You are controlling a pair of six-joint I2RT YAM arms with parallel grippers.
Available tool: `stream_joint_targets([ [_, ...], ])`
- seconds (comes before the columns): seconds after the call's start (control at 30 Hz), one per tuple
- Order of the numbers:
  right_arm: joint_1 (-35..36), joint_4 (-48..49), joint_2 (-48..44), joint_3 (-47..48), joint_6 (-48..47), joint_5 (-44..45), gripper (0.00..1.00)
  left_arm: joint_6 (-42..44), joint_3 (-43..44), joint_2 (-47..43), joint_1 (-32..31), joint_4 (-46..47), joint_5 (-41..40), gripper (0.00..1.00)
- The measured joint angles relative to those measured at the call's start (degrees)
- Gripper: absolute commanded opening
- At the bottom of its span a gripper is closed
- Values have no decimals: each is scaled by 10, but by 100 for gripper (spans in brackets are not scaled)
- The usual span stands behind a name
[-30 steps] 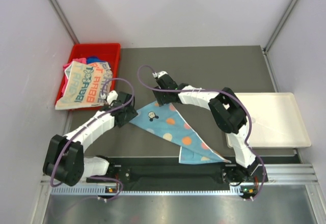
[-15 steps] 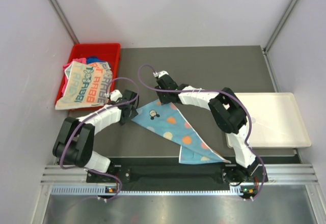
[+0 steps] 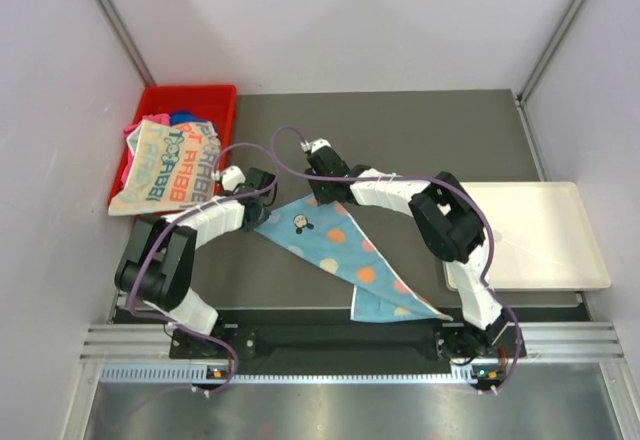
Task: Fold and stack the towels
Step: Flatten out the crumpled towel
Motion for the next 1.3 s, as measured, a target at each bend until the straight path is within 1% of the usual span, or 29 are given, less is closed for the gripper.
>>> stream_joint_targets([
  [0.03, 0, 0, 0, 0, 0, 0, 35, 0, 0, 0, 0, 4, 1, 15],
  [0.1, -1, 0, 0, 0, 0, -2, 32, 0, 0, 0, 0, 9, 4, 4],
  [0.13, -1, 1, 0, 0, 0, -3, 28, 2, 1, 0, 0, 11, 4, 0],
  [0.2, -2, 6, -2, -5, 2, -5, 22, 9, 2, 0, 0, 11, 5, 0],
  [0.23, -2, 8, -5, -9, 3, -5, 13, 12, 4, 0, 0, 11, 7, 0],
  [0.3, -3, 12, -14, -21, 6, -8, 6, 27, 13, 0, 0, 7, 18, 0],
  [0.33, -3, 11, -21, -28, 8, -9, 1, 33, 20, 0, 0, 3, 24, 0],
  [0.47, -5, 1, -71, -68, 9, -1, 0, 74, 58, -26, -3, -13, 53, 0],
  [0.67, -5, -10, -217, -104, 5, 21, 0, 143, 105, -146, -26, -31, 106, 0],
  [0.83, -3, -9, -361, -105, -12, 34, 0, 205, 184, -232, -57, -67, 154, 0],
  [0.97, 2, -11, -462, -105, -26, 43, 0, 230, 270, -276, -63, -106, 184, 0],
  [1.07, 8, -20, -514, -97, -33, 48, 0, 241, 327, -298, -64, -125, 203, 0],
  [1.13, 12, -26, -531, -89, -36, 48, 0, 247, 355, -311, -66, -135, 218, 0],
  [1.3, 16, -25, -540, -84, -42, 55, 0, 255, 366, -304, -67, -135, 220, 0],
])
